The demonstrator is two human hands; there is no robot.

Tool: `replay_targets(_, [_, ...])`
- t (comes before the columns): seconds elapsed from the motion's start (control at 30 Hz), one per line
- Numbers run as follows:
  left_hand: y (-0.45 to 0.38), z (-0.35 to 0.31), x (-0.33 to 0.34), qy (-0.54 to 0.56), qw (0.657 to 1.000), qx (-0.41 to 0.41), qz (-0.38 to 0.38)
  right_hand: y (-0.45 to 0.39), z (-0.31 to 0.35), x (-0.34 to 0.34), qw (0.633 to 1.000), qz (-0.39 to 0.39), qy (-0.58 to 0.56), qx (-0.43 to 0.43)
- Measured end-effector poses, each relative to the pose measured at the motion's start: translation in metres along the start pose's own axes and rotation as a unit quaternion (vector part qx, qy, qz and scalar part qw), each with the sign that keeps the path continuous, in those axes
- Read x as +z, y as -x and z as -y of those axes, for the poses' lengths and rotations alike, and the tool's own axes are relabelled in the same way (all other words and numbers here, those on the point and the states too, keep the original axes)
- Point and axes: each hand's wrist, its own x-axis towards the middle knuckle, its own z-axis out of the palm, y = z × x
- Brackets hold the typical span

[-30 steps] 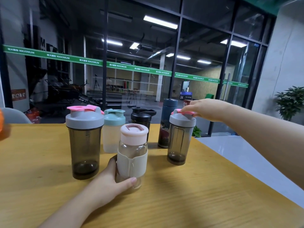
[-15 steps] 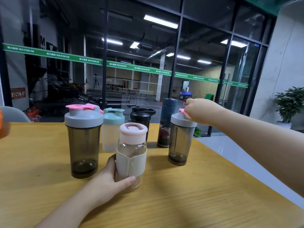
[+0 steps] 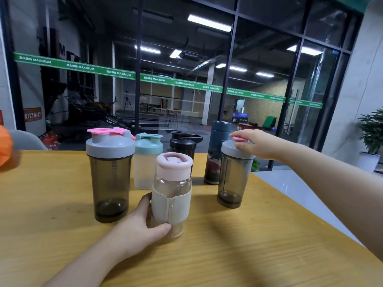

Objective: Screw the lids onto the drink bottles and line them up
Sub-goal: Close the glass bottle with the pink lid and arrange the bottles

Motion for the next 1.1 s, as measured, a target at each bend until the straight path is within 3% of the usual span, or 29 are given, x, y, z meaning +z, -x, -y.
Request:
replay_targets(0.23, [0.002,-0.002,0.003,-0.024,0.999,0.007,-0.029,-0.004,-0.005,0.007,0.996,-0.033,0.052,0.062])
replay_targets(0.43, [0.000,-0.007,0.011,-0.068,0.994,0.006,-0.087,-0.008,-0.008,0.018,0.996,-0.045,-0.048,0.066])
replay_targets(0.63, [-0.004,-0.009,0.021,-0.090,0.986,-0.013,-0.140,-0.012,0.000,0.026,0.993,-0.073,-0.053,0.077])
replay_targets(0.9, [-0.006,-0.007,0.019,-0.093,0.987,-0.016,-0.127,-0.010,0.011,0.030,0.987,-0.107,-0.036,0.115])
replay_targets(1.0, [-0.003,-0.010,0.017,-0.098,0.987,0.013,-0.126,-0.003,0.030,0.023,0.975,-0.207,-0.042,0.069])
replay_targets(1.1, [-0.003,-0.011,0.014,-0.092,0.988,0.037,-0.119,0.002,0.072,0.012,0.969,-0.229,-0.089,-0.016])
